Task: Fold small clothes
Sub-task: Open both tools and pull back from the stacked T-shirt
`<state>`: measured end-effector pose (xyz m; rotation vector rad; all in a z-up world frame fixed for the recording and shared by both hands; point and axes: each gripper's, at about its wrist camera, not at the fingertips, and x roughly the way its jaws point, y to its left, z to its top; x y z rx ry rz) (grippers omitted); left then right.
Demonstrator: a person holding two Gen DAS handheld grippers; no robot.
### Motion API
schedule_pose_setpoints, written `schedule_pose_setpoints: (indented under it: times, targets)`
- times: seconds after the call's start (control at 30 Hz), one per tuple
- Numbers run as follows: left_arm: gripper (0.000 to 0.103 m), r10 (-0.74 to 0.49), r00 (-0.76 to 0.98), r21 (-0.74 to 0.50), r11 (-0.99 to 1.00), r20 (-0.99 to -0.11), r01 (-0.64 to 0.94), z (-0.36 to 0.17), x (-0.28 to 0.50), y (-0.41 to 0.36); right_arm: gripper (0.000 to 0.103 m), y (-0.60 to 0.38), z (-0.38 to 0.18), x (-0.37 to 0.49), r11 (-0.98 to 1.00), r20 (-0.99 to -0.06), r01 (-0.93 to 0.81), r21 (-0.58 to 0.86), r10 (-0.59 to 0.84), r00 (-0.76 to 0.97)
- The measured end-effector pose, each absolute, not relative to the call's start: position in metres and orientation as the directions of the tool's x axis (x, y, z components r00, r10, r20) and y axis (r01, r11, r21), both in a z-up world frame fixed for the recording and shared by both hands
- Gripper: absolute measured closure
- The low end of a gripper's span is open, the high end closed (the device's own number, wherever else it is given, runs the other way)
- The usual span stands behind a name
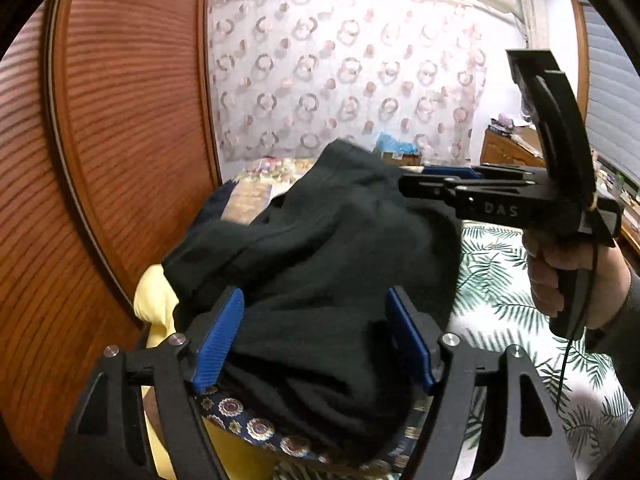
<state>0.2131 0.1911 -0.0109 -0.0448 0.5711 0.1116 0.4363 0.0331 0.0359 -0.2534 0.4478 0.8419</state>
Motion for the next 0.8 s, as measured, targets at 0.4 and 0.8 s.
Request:
schedule_pose_setpoints:
  times: [0.4,0.8]
  targets:
    - [0.026,0.064,0.900,0.018,0.998,-0.431,-0.062,0.033,0.167,0.140,0.061,-0.031,0.040,0.347,0.684,-0.417,-0.730,-0.019,0.658,0.627]
    - [0.026,-0.007,0.928,0.018,1.000,-0.373,0.015,0.051,0.126,0.086,0.046,-0.104,0.042,0.249,0.756,-0.363,-0.655,-0.002,0.609,0.705]
